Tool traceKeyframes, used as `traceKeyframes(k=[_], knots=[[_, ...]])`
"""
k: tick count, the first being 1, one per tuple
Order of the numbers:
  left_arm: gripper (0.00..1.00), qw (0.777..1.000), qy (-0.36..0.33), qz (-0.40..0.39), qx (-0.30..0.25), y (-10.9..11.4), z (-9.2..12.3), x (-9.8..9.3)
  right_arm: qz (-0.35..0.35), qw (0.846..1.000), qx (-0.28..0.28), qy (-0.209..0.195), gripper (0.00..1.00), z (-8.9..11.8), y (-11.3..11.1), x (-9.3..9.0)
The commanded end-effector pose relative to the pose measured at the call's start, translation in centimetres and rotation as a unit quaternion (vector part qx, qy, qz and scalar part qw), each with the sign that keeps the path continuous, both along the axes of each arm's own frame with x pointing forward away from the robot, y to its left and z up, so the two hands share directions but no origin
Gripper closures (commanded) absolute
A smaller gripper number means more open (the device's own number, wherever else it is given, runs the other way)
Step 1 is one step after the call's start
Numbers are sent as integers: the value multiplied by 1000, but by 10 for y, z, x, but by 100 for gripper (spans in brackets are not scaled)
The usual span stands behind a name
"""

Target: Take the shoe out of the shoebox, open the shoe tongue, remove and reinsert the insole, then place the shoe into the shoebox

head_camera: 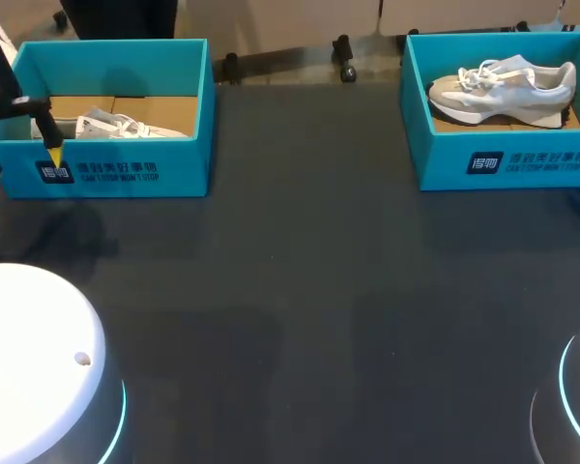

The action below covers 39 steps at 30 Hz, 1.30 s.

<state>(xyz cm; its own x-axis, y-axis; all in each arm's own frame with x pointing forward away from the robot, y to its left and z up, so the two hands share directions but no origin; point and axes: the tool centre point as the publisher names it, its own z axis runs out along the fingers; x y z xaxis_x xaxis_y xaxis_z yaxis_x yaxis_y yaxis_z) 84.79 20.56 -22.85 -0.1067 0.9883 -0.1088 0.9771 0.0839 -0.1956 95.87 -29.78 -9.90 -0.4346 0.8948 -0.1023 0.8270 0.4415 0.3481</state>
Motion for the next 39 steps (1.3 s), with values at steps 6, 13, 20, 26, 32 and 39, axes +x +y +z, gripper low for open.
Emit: traceKeyframes(k=[6,13,20,26,32,39], knots=[[0,1000,0,0,1,0,0,0,-151,988,-24,-12,0,-10,2,9],[0,1000,0,0,1,0,0,0,-195,980,-30,-2,0,-24,0,41],[0,1000,0,0,1,0,0,0,-207,978,-9,19,0,-33,4,71],[0,1000,0,0,1,0,0,0,-236,971,4,23,0,-44,-2,92],[0,1000,0,0,1,0,0,0,-253,967,4,28,0,-50,-2,116],[0,1000,0,0,1,0,0,0,-257,965,1,46,0,-70,-4,141]])
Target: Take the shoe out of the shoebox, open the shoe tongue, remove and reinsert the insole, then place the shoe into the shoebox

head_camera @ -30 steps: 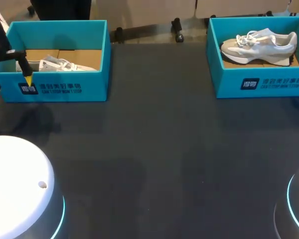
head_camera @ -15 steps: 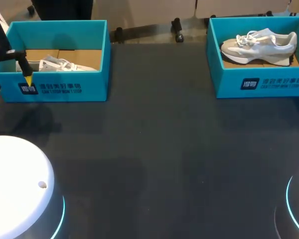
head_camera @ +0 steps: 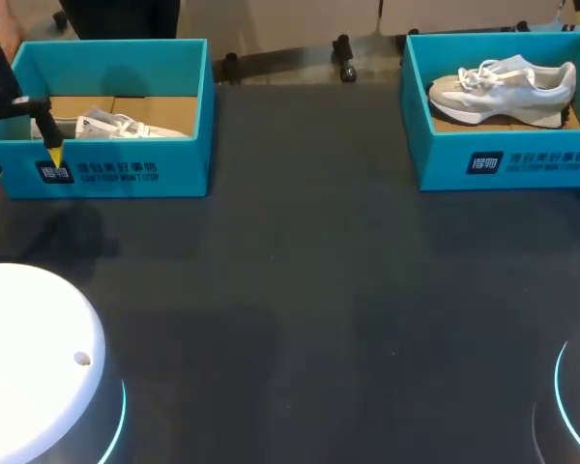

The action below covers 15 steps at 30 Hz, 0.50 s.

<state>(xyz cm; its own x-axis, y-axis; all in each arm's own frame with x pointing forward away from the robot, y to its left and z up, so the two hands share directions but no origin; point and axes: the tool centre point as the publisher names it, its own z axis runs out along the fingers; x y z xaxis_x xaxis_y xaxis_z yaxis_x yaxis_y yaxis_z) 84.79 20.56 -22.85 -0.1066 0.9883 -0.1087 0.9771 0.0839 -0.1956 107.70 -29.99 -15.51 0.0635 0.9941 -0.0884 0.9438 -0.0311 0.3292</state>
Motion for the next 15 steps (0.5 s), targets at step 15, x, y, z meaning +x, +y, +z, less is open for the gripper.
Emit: traceKeyframes(k=[15], knots=[[0,1000,0,0,1,0,0,0,-69,996,8,58,0,-63,-13,40]])
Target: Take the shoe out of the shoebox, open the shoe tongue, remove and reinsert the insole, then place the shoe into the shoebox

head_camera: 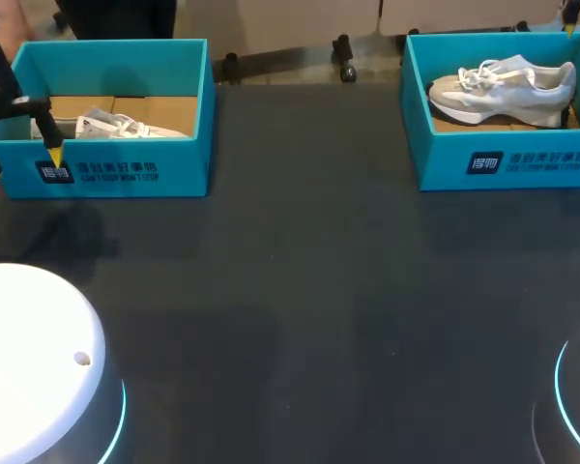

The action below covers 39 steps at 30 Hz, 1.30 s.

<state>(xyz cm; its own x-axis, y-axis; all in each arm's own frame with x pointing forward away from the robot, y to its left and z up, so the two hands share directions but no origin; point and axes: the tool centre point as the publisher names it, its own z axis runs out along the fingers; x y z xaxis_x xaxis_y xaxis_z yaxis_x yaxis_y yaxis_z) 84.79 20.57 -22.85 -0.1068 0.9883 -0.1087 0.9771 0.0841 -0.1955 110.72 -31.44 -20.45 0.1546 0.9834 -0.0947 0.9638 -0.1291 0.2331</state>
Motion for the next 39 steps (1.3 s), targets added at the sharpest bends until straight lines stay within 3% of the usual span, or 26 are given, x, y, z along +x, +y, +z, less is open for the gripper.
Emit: traceKeyframes(k=[1,9,18,32,39], knots=[[0,1000,0,0,1,0,0,0,-24,1000,5,10,0,-15,3,10],[0,1000,0,0,1,0,0,0,-57,998,17,18,0,-43,17,23],[0,1000,0,0,1,0,0,0,-71,997,20,31,0,-77,2,29],[0,1000,0,0,1,0,0,0,-79,996,16,40,0,-105,-12,52],[0,1000,0,0,1,0,0,0,-91,995,4,40,0,-116,-18,55]])
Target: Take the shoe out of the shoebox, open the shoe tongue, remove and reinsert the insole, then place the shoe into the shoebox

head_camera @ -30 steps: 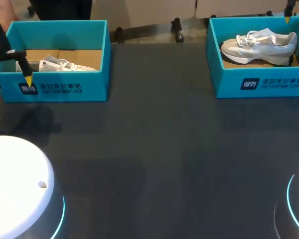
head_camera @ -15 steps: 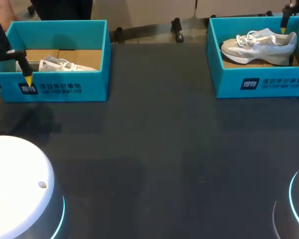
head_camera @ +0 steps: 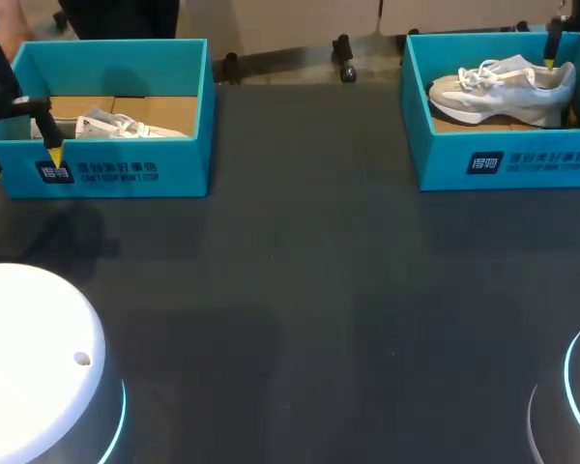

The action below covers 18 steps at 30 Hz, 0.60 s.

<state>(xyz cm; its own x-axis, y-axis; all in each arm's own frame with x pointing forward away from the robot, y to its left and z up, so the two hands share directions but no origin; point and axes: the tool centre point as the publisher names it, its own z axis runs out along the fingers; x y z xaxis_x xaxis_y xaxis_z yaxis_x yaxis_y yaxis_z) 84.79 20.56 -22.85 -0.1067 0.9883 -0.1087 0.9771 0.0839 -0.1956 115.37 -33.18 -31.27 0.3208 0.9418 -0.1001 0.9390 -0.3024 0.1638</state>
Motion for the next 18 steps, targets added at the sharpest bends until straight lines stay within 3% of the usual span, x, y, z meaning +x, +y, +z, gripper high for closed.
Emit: traceKeyframes(k=[1,9,10,11,12,18], knots=[[0,1000,0,0,1,0,0,0,-3,1000,-1,6,0,-10,-1,9],[0,1000,0,0,1,0,0,0,-6,1000,3,11,0,-20,-1,10],[0,1000,0,0,1,0,0,0,-6,1000,3,12,5,-20,-1,10],[0,1000,0,0,1,0,0,0,-6,1000,3,12,20,-21,-1,10],[0,1000,0,0,1,0,0,0,-5,1000,4,13,25,-22,-1,10],[0,1000,0,0,1,0,0,0,-3,1000,6,19,24,-28,-4,11]])
